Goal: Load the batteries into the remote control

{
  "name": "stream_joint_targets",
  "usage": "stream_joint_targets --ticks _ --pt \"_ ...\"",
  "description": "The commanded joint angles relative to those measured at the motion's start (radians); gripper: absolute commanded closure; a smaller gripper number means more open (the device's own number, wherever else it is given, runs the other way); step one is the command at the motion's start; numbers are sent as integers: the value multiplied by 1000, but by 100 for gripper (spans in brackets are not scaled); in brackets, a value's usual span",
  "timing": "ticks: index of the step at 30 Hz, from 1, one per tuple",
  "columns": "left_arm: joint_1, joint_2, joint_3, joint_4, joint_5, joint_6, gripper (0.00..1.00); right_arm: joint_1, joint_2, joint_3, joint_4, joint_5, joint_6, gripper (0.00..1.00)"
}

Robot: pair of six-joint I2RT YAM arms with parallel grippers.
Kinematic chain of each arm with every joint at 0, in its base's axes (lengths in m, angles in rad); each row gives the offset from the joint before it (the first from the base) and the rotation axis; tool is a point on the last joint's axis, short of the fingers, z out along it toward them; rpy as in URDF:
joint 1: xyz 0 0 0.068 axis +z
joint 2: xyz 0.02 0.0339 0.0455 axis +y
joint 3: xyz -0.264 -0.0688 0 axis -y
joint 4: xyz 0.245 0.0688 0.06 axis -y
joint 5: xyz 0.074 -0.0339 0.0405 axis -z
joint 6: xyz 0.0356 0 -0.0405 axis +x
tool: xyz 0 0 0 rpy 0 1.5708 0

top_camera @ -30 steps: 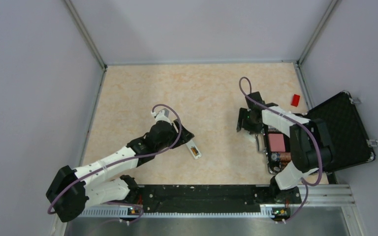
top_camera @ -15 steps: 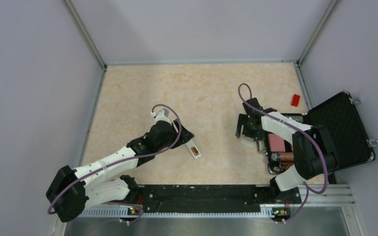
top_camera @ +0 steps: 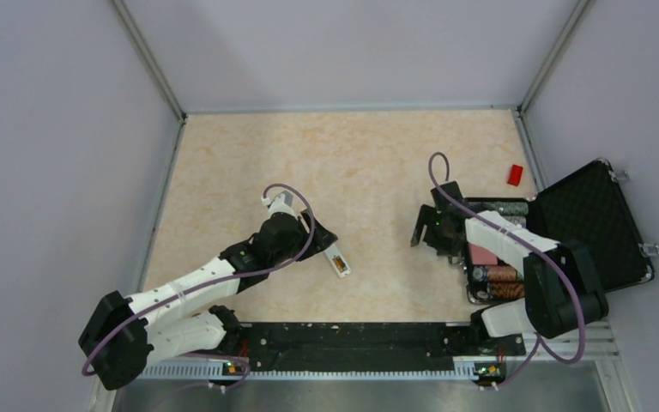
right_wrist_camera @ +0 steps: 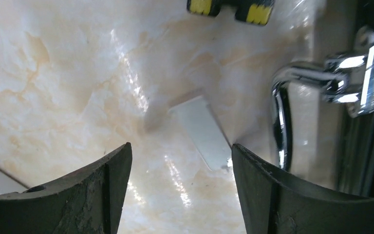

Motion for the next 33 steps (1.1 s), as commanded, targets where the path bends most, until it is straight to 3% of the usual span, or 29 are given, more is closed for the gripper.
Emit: stream_joint_targets --ticks 1,6,12,16,24,33 --pt "2 -17 -15 45 -20 -14 35 62 -13 -59 -63 -94 129 27" --pt "3 -15 -16 46 -20 -17 35 102 4 -50 -81 -23 149 30" --pt "3 -25 -20 41 -29 -15 35 102 74 4 -181 211 167 32" --pt "3 -26 -20 38 -35 -12 35 103 84 11 -195 288 221 32" --pt "3 -24 -13 26 -35 -4 35 88 172 65 -164 307 201 28" --pt "4 -37 -15 7 -53 1 35 88 252 121 -41 220 110 31"
